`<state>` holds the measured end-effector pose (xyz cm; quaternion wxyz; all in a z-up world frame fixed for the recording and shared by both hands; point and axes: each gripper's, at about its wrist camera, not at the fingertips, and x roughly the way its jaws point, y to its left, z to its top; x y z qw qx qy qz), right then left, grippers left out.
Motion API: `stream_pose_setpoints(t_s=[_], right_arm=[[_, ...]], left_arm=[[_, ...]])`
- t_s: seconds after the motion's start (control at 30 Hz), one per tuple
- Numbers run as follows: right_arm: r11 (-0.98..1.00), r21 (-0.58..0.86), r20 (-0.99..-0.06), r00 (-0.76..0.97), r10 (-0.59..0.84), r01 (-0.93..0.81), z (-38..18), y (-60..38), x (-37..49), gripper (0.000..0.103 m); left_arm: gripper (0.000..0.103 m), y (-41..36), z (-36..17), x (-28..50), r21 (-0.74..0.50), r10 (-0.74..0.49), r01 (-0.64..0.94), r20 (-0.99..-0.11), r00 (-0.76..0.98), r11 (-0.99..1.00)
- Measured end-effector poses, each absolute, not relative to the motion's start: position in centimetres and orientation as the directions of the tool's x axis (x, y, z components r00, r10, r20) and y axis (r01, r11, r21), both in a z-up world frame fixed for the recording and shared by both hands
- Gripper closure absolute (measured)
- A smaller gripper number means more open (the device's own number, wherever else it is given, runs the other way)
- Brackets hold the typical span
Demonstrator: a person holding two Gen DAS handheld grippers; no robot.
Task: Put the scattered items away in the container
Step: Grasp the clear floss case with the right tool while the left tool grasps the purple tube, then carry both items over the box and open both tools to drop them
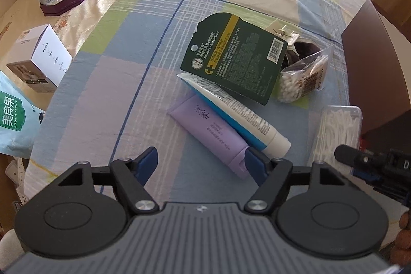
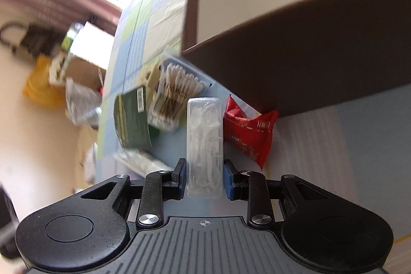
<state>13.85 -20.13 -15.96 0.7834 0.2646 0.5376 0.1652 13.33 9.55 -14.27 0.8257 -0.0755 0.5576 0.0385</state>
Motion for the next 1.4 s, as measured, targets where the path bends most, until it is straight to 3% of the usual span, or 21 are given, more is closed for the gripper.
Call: stream_pose_setpoints(t_s=[0.1, 0.2, 0.27, 0.5, 0.57, 0.67, 0.8, 0.87, 1.0, 1.4], right_arm=[[0.836, 0.549, -0.779, 0.357, 0.515, -0.009, -15.4, -20.2, 13.2, 0.071], [0.869, 0.493, -0.807, 0.345, 0.48, -0.055, -15.0, -19.5, 12.5, 0.072], [0.89, 0.445, -0.826, 0.339, 0.451, -0.101, -14.7, -18.9, 11.9, 0.071], [0.911, 0.287, -0.864, 0.332, 0.379, -0.295, -14.3, -15.3, 11.1, 0.071], [0.909, 0.281, -0.865, 0.33, 0.378, -0.307, -14.4, -14.6, 11.2, 0.071], [0.907, 0.268, -0.866, 0.331, 0.375, -0.325, -14.8, -13.3, 11.8, 0.071], [0.907, 0.235, -0.872, 0.337, 0.356, -0.35, -15.3, -12.2, 12.4, 0.071], [0.902, 0.21, -0.873, 0.343, 0.347, -0.377, -15.6, -11.8, 12.4, 0.071], [0.883, 0.153, -0.871, 0.361, 0.332, -0.443, -15.4, -11.6, 11.6, 0.071], [0.865, 0.282, -0.781, 0.424, 0.458, -0.415, -11.4, -13.9, 11.4, 0.071]], left_arm=[[0.04, 9.4, -15.0, 13.9, -0.116, -0.048, -0.16, -0.925, 0.378, 0.98], [0.068, 9.6, -15.7, 14.3, -0.15, -0.081, -0.166, -0.928, 0.363, 0.975], [0.077, 9.9, -16.1, 14.1, -0.148, -0.08, -0.173, -0.934, 0.349, 0.974], [0.077, 11.3, -15.9, 12.7, -0.157, -0.091, -0.168, -0.934, 0.345, 0.973], [0.069, 11.3, -16.0, 12.9, -0.139, -0.073, -0.165, -0.933, 0.353, 0.976], [0.065, 10.6, -16.2, 13.5, -0.086, -0.034, -0.13, -0.934, 0.356, 0.988], [0.066, 9.6, -16.4, 13.8, -0.012, 0.014, -0.072, -0.934, 0.356, 0.997], [0.075, 9.2, -16.4, 13.5, 0.011, 0.025, -0.043, -0.931, 0.363, 0.999], [0.076, 9.6, -15.8, 12.9, -0.029, -0.006, -0.055, -0.931, 0.366, 0.998], [0.076, 9.5, -10.9, 11.6, -0.068, -0.038, -0.048, -0.885, 0.463, 0.997]])
